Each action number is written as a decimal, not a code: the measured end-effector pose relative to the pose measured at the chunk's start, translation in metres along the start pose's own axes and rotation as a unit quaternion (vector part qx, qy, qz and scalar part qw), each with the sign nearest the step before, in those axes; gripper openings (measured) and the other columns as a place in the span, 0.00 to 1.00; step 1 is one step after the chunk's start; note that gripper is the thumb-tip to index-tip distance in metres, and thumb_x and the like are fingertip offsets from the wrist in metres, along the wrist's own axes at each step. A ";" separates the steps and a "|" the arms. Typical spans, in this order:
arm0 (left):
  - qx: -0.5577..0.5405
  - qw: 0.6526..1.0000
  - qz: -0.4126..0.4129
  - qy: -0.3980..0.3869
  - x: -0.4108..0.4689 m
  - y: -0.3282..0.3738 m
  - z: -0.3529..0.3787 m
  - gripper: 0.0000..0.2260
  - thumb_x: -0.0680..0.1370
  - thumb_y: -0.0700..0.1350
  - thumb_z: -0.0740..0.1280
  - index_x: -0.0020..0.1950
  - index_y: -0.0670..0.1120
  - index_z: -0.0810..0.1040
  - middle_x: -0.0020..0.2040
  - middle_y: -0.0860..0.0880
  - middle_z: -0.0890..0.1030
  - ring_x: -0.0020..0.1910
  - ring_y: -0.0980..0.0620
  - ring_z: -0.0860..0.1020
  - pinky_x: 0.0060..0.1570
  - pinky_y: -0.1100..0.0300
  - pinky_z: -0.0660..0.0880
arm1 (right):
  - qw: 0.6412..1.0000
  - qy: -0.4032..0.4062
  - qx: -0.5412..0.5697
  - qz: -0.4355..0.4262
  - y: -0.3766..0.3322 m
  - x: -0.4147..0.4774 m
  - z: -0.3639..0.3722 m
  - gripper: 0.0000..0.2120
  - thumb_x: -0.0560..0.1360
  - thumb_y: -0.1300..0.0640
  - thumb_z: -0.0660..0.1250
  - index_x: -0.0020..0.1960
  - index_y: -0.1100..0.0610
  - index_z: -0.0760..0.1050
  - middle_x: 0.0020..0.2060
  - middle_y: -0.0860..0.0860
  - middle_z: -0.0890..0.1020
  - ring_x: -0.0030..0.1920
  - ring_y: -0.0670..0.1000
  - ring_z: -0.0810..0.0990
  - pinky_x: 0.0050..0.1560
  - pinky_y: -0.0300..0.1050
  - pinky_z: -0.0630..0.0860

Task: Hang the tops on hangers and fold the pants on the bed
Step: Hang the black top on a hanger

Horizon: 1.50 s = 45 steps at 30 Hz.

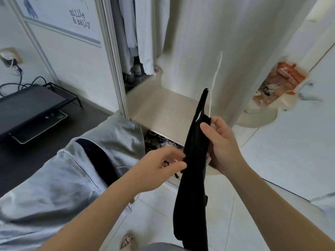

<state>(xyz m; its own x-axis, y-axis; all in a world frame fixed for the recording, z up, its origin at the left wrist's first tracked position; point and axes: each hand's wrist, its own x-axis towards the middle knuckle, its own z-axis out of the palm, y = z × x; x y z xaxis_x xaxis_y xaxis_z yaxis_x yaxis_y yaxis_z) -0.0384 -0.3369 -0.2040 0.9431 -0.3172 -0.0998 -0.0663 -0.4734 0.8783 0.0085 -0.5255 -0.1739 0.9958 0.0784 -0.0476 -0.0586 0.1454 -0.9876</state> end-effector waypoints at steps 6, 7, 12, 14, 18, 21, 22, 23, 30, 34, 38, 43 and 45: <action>0.075 0.994 0.081 0.002 0.027 0.000 -0.079 0.17 0.75 0.60 0.71 0.61 0.57 0.76 0.54 0.61 0.81 0.55 0.63 0.78 0.58 0.61 0.76 | 0.990 0.077 -0.047 -0.109 -0.041 0.061 0.063 0.04 0.81 0.61 0.66 0.47 0.57 0.74 0.33 0.52 0.77 0.32 0.48 0.78 0.32 0.41 0.77; 0.089 0.992 0.091 0.010 0.032 0.002 -0.091 0.18 0.75 0.62 0.71 0.61 0.57 0.76 0.54 0.61 0.80 0.55 0.64 0.78 0.58 0.59 0.76 | 0.988 0.083 -0.054 -0.120 -0.050 0.071 0.072 0.04 0.81 0.61 0.65 0.47 0.58 0.74 0.32 0.51 0.76 0.32 0.47 0.78 0.31 0.41 0.77; 0.178 0.972 0.139 0.070 0.061 0.019 -0.140 0.17 0.74 0.64 0.69 0.56 0.56 0.73 0.49 0.60 0.79 0.51 0.59 0.78 0.54 0.53 0.77 | 0.979 0.104 -0.078 -0.156 -0.105 0.122 0.111 0.04 0.81 0.59 0.64 0.49 0.59 0.73 0.35 0.52 0.76 0.31 0.46 0.79 0.31 0.43 0.77; 0.202 0.963 0.152 0.096 0.077 0.029 -0.160 0.14 0.76 0.61 0.69 0.55 0.56 0.73 0.48 0.58 0.79 0.48 0.56 0.78 0.52 0.52 0.78 | 0.977 0.102 -0.079 -0.172 -0.128 0.143 0.123 0.05 0.82 0.59 0.64 0.49 0.61 0.72 0.33 0.51 0.75 0.30 0.47 0.79 0.33 0.45 0.78; 0.235 0.943 0.183 0.150 0.118 0.055 -0.202 0.09 0.79 0.54 0.66 0.55 0.52 0.74 0.42 0.53 0.80 0.40 0.52 0.80 0.44 0.51 0.80 | 0.970 0.101 -0.091 -0.204 -0.176 0.185 0.142 0.07 0.81 0.58 0.65 0.46 0.60 0.71 0.30 0.50 0.76 0.30 0.49 0.78 0.41 0.53 0.78; 0.243 0.930 0.217 0.172 0.144 0.080 -0.235 0.06 0.81 0.50 0.65 0.52 0.48 0.75 0.37 0.50 0.78 0.35 0.51 0.77 0.40 0.50 0.79 | 0.961 0.093 -0.105 -0.237 -0.216 0.216 0.153 0.06 0.81 0.58 0.64 0.47 0.61 0.72 0.33 0.52 0.75 0.29 0.48 0.78 0.38 0.49 0.79; 0.245 0.925 0.228 0.180 0.153 0.088 -0.246 0.05 0.81 0.49 0.65 0.50 0.48 0.74 0.36 0.50 0.77 0.34 0.51 0.77 0.39 0.49 0.79 | 0.958 0.090 -0.110 -0.250 -0.230 0.227 0.156 0.06 0.80 0.58 0.64 0.46 0.60 0.71 0.34 0.53 0.75 0.29 0.48 0.78 0.37 0.48 0.79; 0.247 0.921 0.237 0.187 0.162 0.097 -0.257 0.05 0.81 0.48 0.64 0.49 0.48 0.73 0.35 0.50 0.76 0.34 0.50 0.77 0.38 0.49 0.79 | 0.954 0.087 -0.118 -0.263 -0.244 0.238 0.158 0.07 0.80 0.59 0.64 0.45 0.60 0.71 0.35 0.54 0.76 0.30 0.48 0.78 0.37 0.47 0.79; 0.262 0.892 0.284 0.233 0.238 0.172 -0.328 0.11 0.81 0.47 0.63 0.41 0.56 0.64 0.34 0.49 0.75 0.33 0.49 0.76 0.37 0.49 0.78 | 0.920 0.058 -0.171 -0.349 -0.355 0.323 0.166 0.06 0.79 0.59 0.63 0.45 0.61 0.73 0.40 0.59 0.77 0.39 0.55 0.80 0.35 0.44 0.79; 0.277 0.871 0.304 0.269 0.281 0.220 -0.366 0.03 0.81 0.46 0.62 0.49 0.49 0.70 0.37 0.47 0.78 0.36 0.46 0.79 0.39 0.46 0.79 | 0.897 0.053 -0.195 -0.392 -0.419 0.369 0.168 0.10 0.80 0.59 0.63 0.41 0.60 0.71 0.36 0.56 0.77 0.35 0.51 0.79 0.31 0.40 0.77; 0.310 0.845 0.311 0.306 0.321 0.260 -0.397 0.03 0.81 0.46 0.62 0.52 0.48 0.71 0.39 0.47 0.79 0.38 0.45 0.79 0.41 0.45 0.79 | 0.886 0.053 -0.195 -0.417 -0.473 0.412 0.165 0.11 0.80 0.60 0.63 0.39 0.58 0.70 0.35 0.56 0.77 0.33 0.51 0.78 0.28 0.38 0.76; 0.366 0.804 0.308 0.354 0.365 0.298 -0.422 0.06 0.81 0.47 0.62 0.48 0.52 0.65 0.38 0.49 0.76 0.38 0.46 0.77 0.41 0.48 0.78 | 0.873 0.066 -0.202 -0.440 -0.526 0.459 0.151 0.08 0.80 0.61 0.63 0.42 0.59 0.72 0.33 0.53 0.77 0.32 0.50 0.77 0.30 0.39 0.76; 0.380 0.794 0.301 0.367 0.380 0.308 -0.425 0.07 0.81 0.48 0.61 0.47 0.53 0.63 0.39 0.49 0.76 0.39 0.45 0.77 0.42 0.48 0.78 | 0.870 0.072 -0.201 -0.444 -0.542 0.475 0.145 0.08 0.80 0.61 0.63 0.41 0.60 0.72 0.33 0.54 0.76 0.32 0.50 0.77 0.28 0.38 0.77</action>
<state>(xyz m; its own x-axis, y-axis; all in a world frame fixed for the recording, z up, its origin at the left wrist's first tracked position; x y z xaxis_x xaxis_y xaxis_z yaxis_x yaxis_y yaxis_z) 0.4383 -0.2543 0.2276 0.5834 -0.2419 0.7754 -0.4910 -0.8655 0.0994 0.5027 -0.4244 0.3608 0.6361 -0.0178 0.7714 0.7389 -0.2740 -0.6156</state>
